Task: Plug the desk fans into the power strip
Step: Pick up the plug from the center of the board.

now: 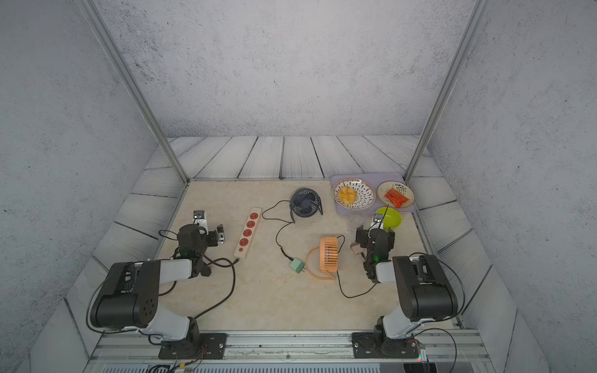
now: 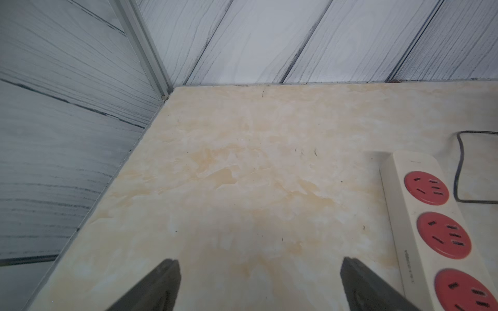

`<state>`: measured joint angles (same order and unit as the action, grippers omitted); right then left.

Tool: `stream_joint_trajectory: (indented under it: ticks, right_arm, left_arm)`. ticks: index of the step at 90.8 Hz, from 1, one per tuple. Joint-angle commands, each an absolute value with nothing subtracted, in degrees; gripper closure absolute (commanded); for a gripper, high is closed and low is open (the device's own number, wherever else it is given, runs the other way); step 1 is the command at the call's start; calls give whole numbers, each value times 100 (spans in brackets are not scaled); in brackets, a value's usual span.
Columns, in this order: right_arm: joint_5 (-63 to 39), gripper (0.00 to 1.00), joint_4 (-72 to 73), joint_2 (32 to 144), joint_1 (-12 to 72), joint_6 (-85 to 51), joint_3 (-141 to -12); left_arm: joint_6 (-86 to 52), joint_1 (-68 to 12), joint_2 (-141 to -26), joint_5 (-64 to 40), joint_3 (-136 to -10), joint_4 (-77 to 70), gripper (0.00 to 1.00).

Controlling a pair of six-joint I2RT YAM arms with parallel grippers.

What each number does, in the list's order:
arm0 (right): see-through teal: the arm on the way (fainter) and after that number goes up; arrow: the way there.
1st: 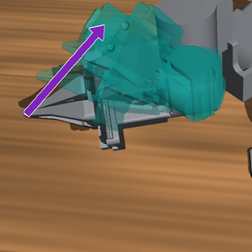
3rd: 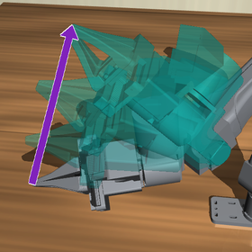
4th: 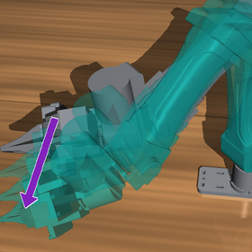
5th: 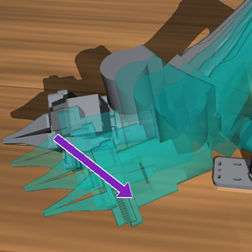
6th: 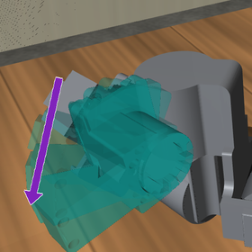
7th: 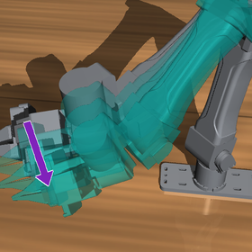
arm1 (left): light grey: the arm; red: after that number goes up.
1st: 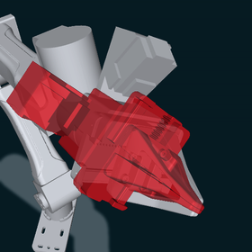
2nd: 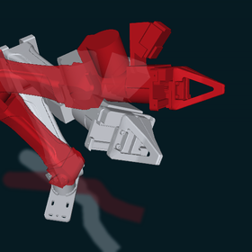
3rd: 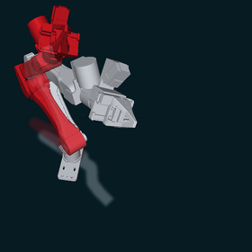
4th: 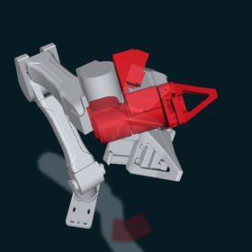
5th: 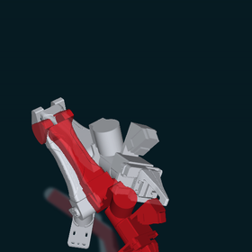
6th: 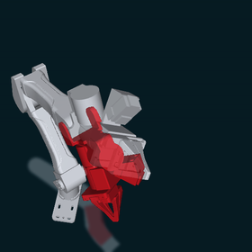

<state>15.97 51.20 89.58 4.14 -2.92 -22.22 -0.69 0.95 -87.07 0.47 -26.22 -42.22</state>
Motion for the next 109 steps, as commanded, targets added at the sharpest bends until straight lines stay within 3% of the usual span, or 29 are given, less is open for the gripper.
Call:
stream_joint_trajectory:
  ticks: [1,74,92,109]
  right_arm:
    - [1520,1,5150,9035,391,-263,-2339]
    - [1714,1,5204,9004,389,-310,-2312]
    - [1884,1,4741,8397,397,-351,-2284]
    - [2076,1,2792,7382,395,-821,-2864]
  left_arm:
    - [-96,66,-8765,97,-2725,-4188,0]
    - [-60,5,-8722,154,-2751,-4218,0]
    - [334,-17,-8161,-189,-3743,-1926,0]
    - [557,-47,-7576,-780,-4524,-164,0]
